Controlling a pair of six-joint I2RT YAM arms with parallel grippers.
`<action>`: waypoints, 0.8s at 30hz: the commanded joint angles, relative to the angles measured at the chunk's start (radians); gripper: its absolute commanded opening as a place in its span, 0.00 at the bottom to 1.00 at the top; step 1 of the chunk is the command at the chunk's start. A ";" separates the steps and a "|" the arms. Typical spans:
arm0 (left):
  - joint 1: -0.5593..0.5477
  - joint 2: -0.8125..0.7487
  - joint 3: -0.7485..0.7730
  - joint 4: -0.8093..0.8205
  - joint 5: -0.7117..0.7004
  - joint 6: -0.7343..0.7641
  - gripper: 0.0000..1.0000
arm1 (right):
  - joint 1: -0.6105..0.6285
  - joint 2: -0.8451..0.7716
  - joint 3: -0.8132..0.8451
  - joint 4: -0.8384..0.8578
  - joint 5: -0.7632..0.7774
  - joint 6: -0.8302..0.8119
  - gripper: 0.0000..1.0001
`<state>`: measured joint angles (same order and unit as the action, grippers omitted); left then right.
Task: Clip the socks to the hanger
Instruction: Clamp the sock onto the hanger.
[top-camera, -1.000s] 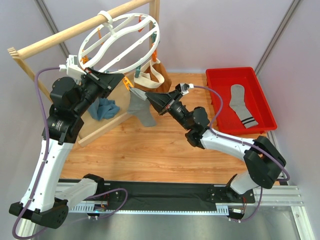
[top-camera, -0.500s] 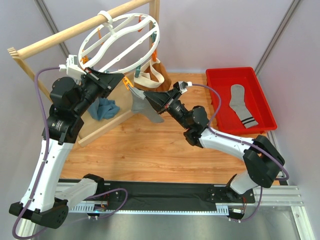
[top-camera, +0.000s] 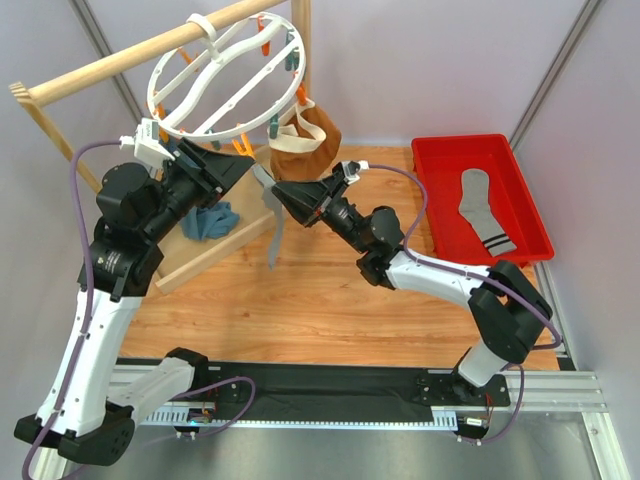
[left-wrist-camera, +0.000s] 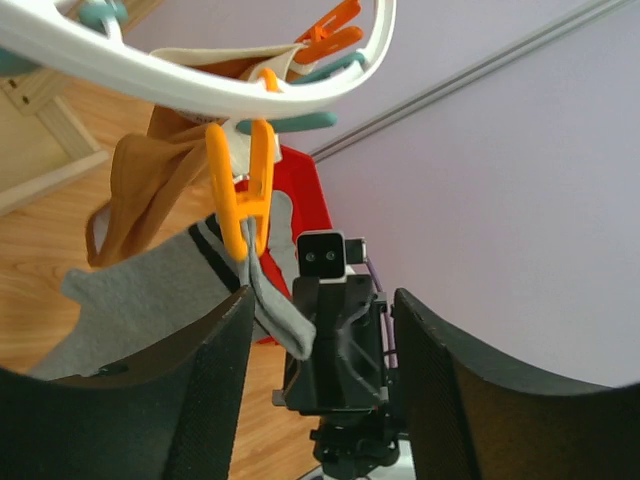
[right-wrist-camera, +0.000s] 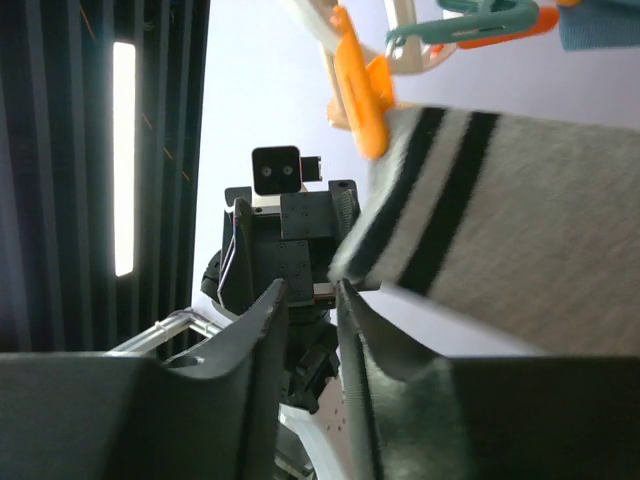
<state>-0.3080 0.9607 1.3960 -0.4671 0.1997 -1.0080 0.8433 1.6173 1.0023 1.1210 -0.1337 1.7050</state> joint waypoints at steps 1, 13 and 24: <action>-0.002 -0.017 0.046 -0.051 -0.011 0.058 0.66 | 0.005 0.006 0.047 0.025 -0.032 -0.001 0.34; -0.002 -0.209 0.009 -0.382 -0.230 0.359 0.64 | -0.035 -0.148 0.140 -0.646 -0.237 -0.448 0.48; -0.002 -0.479 -0.181 -0.634 -0.303 0.413 0.64 | -0.101 -0.140 0.553 -1.545 -0.057 -1.277 0.62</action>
<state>-0.3080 0.4911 1.2545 -1.0046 -0.0998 -0.6254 0.7753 1.4590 1.4570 -0.1154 -0.2802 0.7540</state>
